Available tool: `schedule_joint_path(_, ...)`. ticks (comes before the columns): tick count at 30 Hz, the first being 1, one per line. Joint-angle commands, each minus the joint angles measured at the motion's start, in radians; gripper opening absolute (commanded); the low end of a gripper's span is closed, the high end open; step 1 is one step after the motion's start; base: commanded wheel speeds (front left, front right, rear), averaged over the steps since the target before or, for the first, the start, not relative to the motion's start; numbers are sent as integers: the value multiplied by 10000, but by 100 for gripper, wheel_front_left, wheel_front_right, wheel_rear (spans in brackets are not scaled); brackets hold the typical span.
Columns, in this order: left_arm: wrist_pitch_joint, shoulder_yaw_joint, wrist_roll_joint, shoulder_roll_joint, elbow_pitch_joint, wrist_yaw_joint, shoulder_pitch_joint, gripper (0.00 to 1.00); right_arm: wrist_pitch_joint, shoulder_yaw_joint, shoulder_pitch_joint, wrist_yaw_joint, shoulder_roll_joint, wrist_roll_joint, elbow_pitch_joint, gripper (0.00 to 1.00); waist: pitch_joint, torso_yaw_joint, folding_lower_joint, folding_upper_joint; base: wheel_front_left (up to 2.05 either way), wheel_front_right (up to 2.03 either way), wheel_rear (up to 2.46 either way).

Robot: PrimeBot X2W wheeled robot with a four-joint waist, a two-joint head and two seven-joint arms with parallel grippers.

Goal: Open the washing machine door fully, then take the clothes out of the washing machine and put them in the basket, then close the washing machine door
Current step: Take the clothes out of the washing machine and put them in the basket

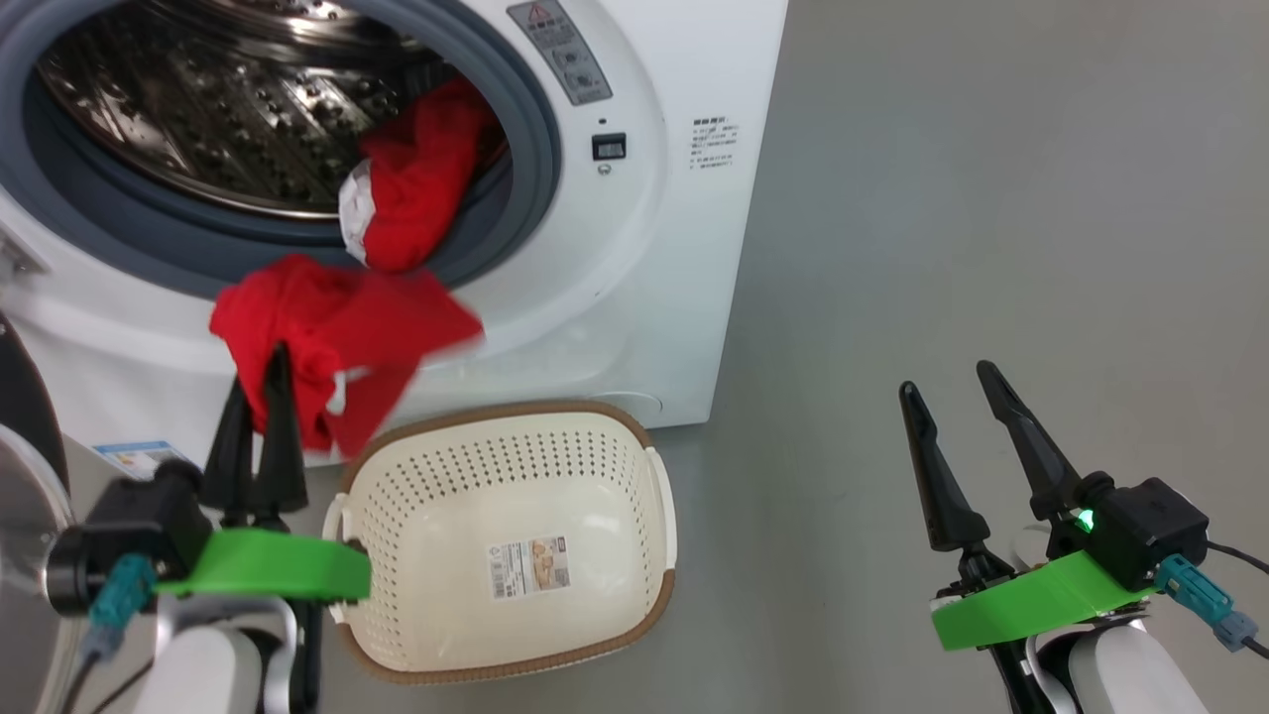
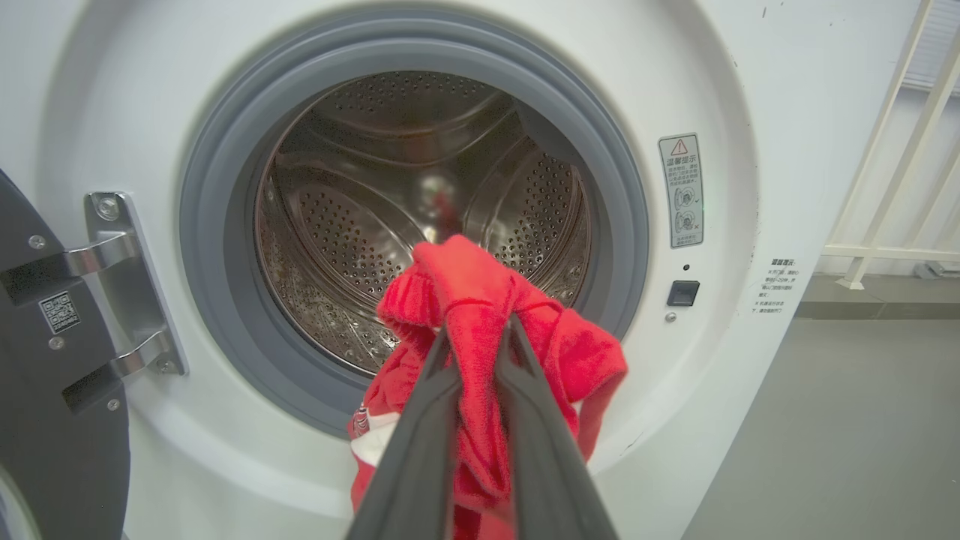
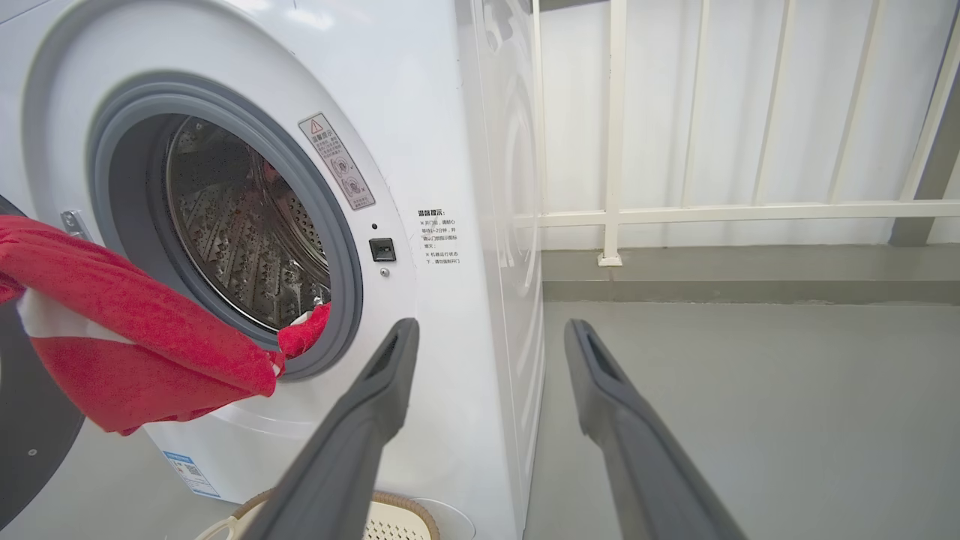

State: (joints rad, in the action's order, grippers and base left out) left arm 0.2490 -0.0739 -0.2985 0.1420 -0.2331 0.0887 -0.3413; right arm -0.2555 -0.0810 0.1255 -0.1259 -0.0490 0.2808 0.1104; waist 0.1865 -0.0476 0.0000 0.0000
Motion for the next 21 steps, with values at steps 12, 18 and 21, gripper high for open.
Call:
schedule_joint_path(12,-113,58,-168,-136,961,192,1225,0,-63,-128,-291,-48,-12,-71,-316,100,-400,65,0,0,0,0,0)
schedule_joint_path(18,-81,-103,-257,-252,348,129,1126,0,-63,-179,-204,-48,-12,-102,-360,100,-183,-16,0,0,0,0,0)
schedule_joint_path(21,-38,-191,-346,-311,-349,-10,878,0,-63,-212,-137,-48,-12,-70,-350,100,24,-68,0,0,0,0,0)
